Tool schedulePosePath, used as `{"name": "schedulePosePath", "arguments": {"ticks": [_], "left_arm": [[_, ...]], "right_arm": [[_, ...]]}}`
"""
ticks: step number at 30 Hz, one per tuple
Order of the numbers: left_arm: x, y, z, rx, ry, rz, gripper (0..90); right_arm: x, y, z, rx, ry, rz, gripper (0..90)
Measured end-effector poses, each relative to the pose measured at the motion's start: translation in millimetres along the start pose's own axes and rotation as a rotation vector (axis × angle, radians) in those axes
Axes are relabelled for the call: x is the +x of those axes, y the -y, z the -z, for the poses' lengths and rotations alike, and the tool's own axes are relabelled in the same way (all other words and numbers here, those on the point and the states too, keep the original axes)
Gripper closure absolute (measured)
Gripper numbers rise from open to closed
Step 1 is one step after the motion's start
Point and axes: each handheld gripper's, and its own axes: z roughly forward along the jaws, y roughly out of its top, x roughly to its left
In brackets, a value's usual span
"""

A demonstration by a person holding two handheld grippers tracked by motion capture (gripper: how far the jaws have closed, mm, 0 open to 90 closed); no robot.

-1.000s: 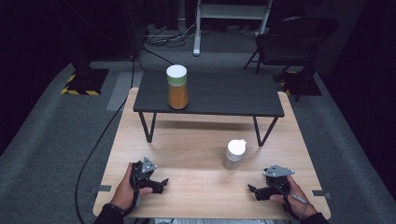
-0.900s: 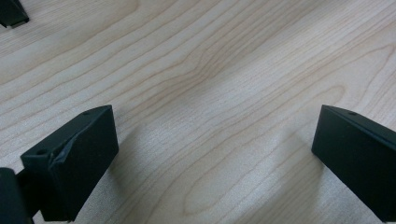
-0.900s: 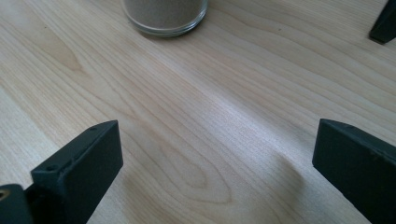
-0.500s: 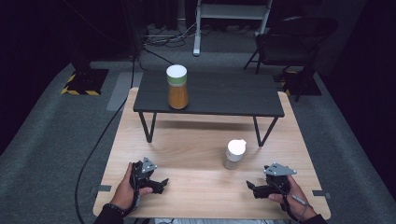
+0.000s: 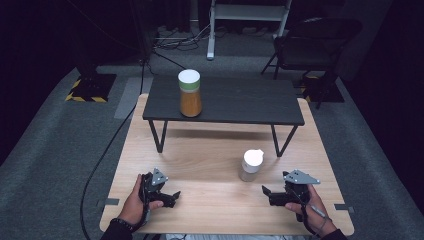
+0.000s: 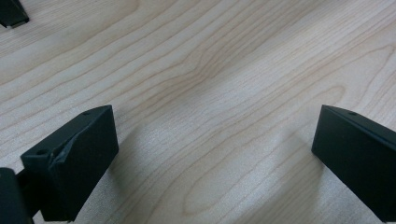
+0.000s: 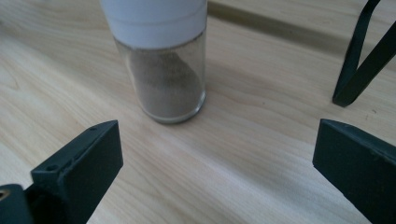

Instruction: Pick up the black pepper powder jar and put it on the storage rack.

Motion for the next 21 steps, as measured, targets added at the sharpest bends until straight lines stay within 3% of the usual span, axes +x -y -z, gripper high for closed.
{"name": "schedulePosePath", "arguments": {"ticks": [6,14,21], "left_arm": [[0.0,0.0,0.0,0.000,0.000,0.000,0.5],[0.0,0.0,0.0,0.000,0.000,0.000,0.4],[0.0,0.0,0.0,0.000,0.000,0.000,0.4]], "right_arm": [[6.4,-2.1,-7.3,-0.030,-0.002,-0.019,1.7],[14.9,-8.5,-22.4,-0.027,-0.024,-0.006,1.9],[18.5,-12.2,-38.2,-0.042,-0.022,-0.029,2.1]]}}
